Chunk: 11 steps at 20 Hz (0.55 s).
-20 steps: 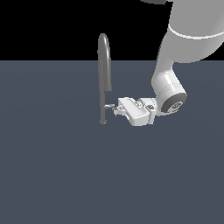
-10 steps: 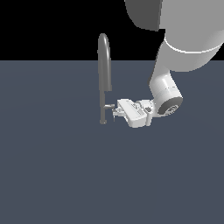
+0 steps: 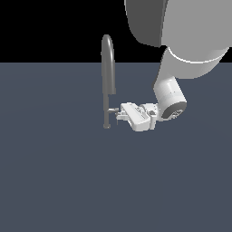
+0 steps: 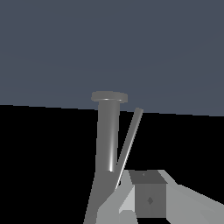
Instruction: Turn on the faucet by rotating a designated handle.
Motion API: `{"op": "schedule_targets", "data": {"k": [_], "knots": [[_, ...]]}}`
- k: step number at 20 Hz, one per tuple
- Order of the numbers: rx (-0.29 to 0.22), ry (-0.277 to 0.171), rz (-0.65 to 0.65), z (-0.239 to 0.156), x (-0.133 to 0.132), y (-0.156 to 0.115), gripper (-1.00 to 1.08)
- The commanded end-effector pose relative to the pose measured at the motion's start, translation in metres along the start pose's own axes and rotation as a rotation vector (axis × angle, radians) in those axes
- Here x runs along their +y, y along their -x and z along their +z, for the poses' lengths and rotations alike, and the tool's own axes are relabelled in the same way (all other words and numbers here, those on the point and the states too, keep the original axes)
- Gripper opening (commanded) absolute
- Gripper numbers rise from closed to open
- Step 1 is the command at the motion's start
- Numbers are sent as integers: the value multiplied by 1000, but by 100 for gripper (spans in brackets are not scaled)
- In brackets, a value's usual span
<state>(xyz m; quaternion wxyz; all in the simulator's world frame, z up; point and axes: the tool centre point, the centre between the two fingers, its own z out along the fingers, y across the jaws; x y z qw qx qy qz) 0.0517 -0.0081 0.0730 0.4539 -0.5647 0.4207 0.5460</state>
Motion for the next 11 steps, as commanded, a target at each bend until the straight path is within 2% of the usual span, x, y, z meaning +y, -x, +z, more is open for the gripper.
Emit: {"op": "schedule_targets", "data": {"k": [1,11], "knots": [[7,-15,27,0,2,-22,-100],[9,-21,47,-1,-5,-43,-100]]}}
